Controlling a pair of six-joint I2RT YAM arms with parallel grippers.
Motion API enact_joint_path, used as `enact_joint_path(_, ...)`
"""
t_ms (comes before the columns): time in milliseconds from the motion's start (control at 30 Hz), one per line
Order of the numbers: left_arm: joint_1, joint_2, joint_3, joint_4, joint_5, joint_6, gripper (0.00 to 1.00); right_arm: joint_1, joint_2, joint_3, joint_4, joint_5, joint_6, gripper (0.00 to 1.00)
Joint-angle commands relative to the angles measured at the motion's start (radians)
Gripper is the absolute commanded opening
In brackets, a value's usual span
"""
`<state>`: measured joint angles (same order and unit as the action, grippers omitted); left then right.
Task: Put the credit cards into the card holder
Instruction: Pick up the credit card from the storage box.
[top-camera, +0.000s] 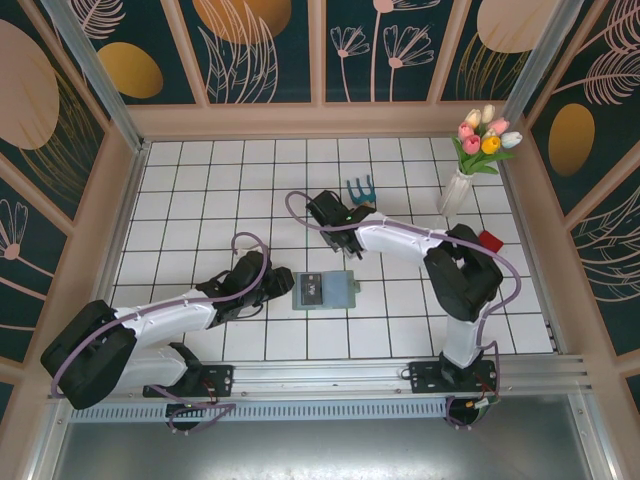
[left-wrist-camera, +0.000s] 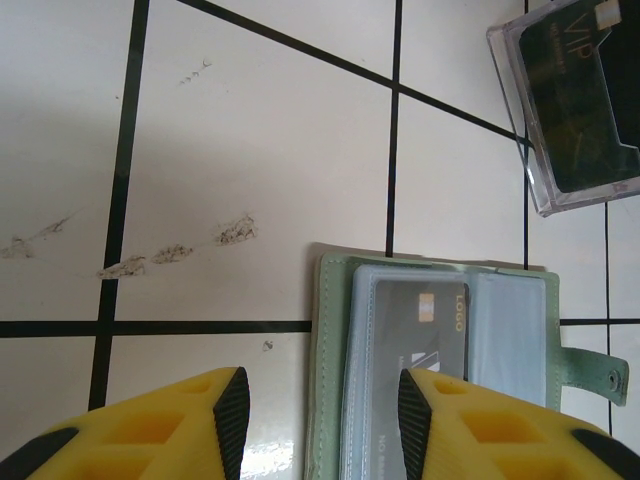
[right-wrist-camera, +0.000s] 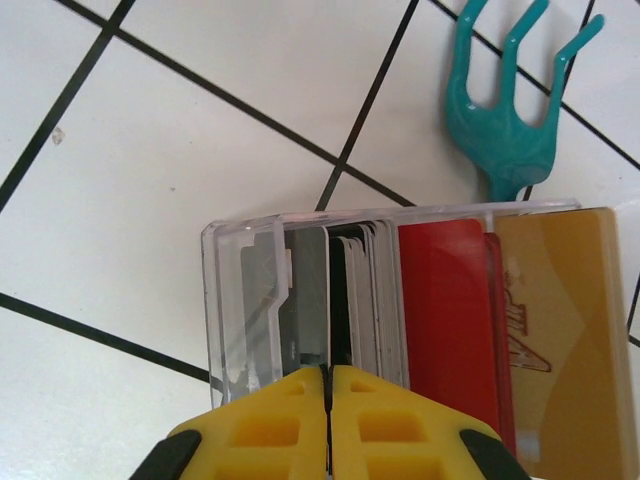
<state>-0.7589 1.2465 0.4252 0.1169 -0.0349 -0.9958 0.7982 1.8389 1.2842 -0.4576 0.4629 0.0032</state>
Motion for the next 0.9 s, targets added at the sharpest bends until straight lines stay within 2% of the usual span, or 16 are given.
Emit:
enact_joint_path(0, 0.004, 0.003, 0.026, 0.004, 0.006, 0.005, 0.46, -0.006, -0.074, 0.024, -0.048, -0.018, 0.021, 0.08)
enact_joint_path(200, 0.004, 0.005, 0.041, 0.003, 0.014, 0.011, 0.46, -0.016, -0.122, 0.023, -0.066, -0.103, 0.06, 0.05)
enact_joint_path(300, 0.017, -0.002, 0.048, 0.043, 0.074, 0.012, 0.46, -0.03, -0.182, 0.014, -0.054, -0.198, 0.107, 0.0)
enact_joint_path(433, 0.067, -0.039, 0.014, 0.201, 0.207, -0.024, 0.5, -0.1, -0.323, -0.069, 0.038, -0.473, 0.21, 0.0)
enact_joint_path(500, 0.092, -0.054, -0.001, 0.303, 0.278, -0.05, 0.55, -0.149, -0.41, -0.152, 0.143, -0.649, 0.294, 0.0)
enact_joint_path(600, 0.122, -0.044, -0.009, 0.486, 0.386, -0.11, 0.57, -0.216, -0.522, -0.29, 0.344, -0.883, 0.451, 0.0)
enact_joint_path(767, 0.148, 0.04, 0.021, 0.778, 0.515, -0.232, 0.59, -0.245, -0.617, -0.422, 0.58, -1.039, 0.657, 0.0)
enact_joint_path(867, 0.151, 0.088, 0.07, 0.868, 0.555, -0.263, 0.59, -0.246, -0.626, -0.455, 0.65, -1.079, 0.716, 0.0)
